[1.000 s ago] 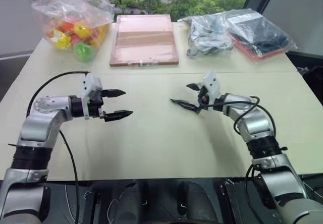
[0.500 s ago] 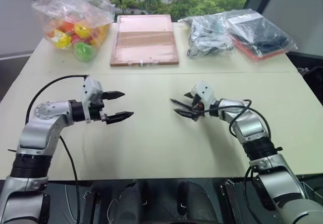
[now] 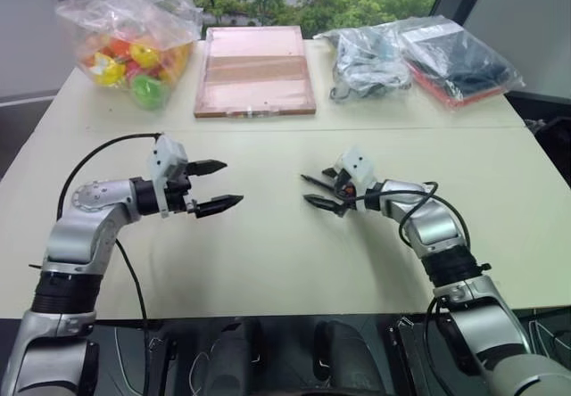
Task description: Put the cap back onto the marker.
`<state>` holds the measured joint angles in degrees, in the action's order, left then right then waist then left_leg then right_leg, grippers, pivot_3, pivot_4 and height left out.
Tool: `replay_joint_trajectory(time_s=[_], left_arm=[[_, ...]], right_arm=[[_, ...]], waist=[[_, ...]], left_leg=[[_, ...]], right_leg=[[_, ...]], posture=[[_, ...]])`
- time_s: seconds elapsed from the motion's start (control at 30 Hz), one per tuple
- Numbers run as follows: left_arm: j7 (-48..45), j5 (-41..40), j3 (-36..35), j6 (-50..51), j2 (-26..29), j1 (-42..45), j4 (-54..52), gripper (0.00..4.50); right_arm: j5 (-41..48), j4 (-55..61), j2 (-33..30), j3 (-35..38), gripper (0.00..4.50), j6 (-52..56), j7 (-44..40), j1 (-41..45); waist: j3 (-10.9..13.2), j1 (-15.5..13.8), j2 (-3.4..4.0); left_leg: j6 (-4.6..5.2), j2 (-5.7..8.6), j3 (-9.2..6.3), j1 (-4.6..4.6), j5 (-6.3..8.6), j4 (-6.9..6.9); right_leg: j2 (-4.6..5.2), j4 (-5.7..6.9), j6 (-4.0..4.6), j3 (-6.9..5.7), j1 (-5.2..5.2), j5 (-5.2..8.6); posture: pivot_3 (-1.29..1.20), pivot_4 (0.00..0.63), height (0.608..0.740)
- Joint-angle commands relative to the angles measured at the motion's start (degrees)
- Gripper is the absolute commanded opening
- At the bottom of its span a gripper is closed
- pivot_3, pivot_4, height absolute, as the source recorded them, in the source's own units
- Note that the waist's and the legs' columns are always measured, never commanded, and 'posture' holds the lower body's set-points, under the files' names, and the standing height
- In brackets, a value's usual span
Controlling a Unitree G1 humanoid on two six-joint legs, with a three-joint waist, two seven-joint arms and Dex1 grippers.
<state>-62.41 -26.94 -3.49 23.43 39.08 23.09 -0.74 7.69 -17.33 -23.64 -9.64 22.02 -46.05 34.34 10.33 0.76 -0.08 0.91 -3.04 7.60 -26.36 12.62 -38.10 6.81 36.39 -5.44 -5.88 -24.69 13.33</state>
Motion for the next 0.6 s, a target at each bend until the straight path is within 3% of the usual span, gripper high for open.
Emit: replay_joint_trajectory(time_s=[0.03, 0.2, 0.47, 0.6], left_arm=[[0.6, -0.8, -1.6, -0.3, 0.1, 1.1, -0.7, 4.5], [1.3, -0.9, -2.2, -0.4, 0.4, 1.1, -0.5, 4.5], [1.9, -0.5, -4.1, -0.9, 1.8, 0.5, 0.6, 4.5], [1.5, 1.6, -6.9, -3.6, 5.6, 1.2, 5.6, 4.5]], right_arm=[[-0.9, -0.2, -0.2, -0.3, 2.59, -0.8, -0.4, -0.7], [-2.3, -0.2, -0.9, -1.1, 0.04, -2.6, -1.1, -1.8], [-2.6, 0.7, -1.7, 0.4, 0.04, -3.6, -0.7, -0.6], [-3.6, 3.2, -5.4, 0.7, 0.04, -4.3, -3.1, 3.9]], waist=[[0.0, 0.0, 0.0], [0.0, 0.0, -0.02], [0.0, 0.0, -0.01], [0.0, 0.0, 0.02]], left_leg=[[0.0, 0.0, 0.0, 0.0, 0.0, 0.0], [0.0, 0.0, 0.0, 0.03, 0.0, 0.0], [0.0, 0.0, -0.01, 0.04, 0.0, 0.0], [0.0, 0.0, -0.01, 0.03, 0.0, 0.0]], right_leg=[[0.0, 0.0, 0.0, 0.0, 0.0, 0.0], [0.0, 0.0, 0.0, 0.0, 0.03, 0.0], [0.0, -0.01, 0.0, 0.0, 0.04, 0.0], [0.0, -0.01, 0.0, 0.0, 0.03, 0.0]], posture=[[0.0, 0.15, 0.74], [0.0, 0.15, 0.74], [0.0, 0.15, 0.74], [0.0, 0.15, 0.74]])
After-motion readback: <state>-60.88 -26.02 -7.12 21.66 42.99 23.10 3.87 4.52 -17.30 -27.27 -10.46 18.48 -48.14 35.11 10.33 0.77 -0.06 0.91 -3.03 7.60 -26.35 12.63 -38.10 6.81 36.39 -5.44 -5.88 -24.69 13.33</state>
